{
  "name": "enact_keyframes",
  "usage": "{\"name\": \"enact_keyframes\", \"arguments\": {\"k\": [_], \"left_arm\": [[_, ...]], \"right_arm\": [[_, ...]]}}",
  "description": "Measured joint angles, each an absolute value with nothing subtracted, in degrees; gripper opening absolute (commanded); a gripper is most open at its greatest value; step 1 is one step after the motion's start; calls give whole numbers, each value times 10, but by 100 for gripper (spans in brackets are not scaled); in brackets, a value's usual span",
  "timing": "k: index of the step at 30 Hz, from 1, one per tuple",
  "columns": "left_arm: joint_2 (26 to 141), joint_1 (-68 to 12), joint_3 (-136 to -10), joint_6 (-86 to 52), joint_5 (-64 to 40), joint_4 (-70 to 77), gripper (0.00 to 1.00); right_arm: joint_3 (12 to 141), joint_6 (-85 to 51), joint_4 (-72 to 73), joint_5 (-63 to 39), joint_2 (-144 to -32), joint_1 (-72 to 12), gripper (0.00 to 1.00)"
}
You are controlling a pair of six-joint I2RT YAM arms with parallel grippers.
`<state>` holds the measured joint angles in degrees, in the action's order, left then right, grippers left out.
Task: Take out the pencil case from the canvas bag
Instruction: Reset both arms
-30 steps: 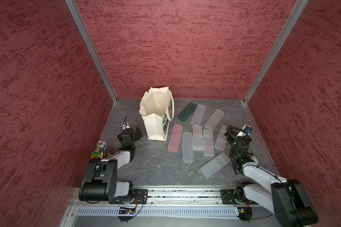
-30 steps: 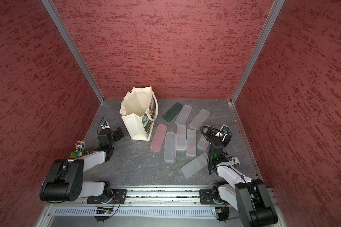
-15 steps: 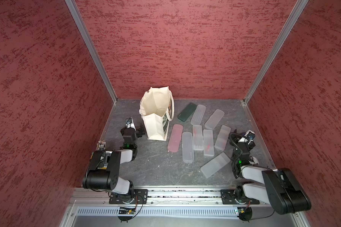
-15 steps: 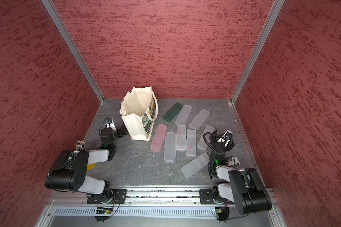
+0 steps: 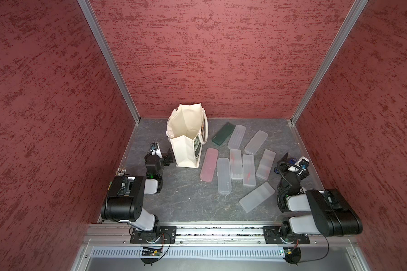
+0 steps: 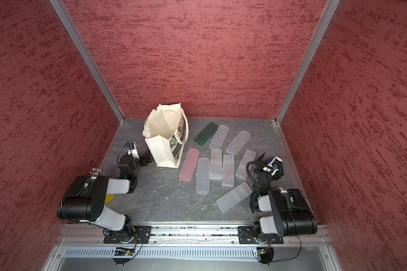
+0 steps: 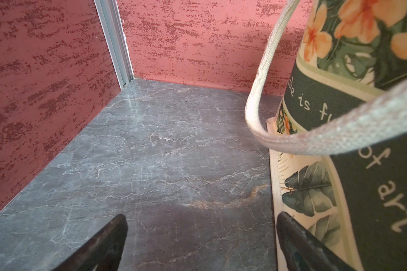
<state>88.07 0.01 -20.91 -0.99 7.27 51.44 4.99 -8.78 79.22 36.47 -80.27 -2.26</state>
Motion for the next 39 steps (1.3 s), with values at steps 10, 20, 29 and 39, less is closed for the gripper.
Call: {"name": "enact_keyframes", "arguments": {"k": [10,20,29,39], "left_arm": [[881,1,-209,-10,65,515,100],[881,1,-209,-10,64,515,100],[881,1,-209,-10,64,515,100],[881,1,-209,-10,64,515,100]], "right_arm": [[64,-55,797,234,-827,-9,99],[85,-38,806,166,-886,-3,99],[102,-38,802,164,-886,-2,99],[102,-38,801,162,-886,-2,99]]}}
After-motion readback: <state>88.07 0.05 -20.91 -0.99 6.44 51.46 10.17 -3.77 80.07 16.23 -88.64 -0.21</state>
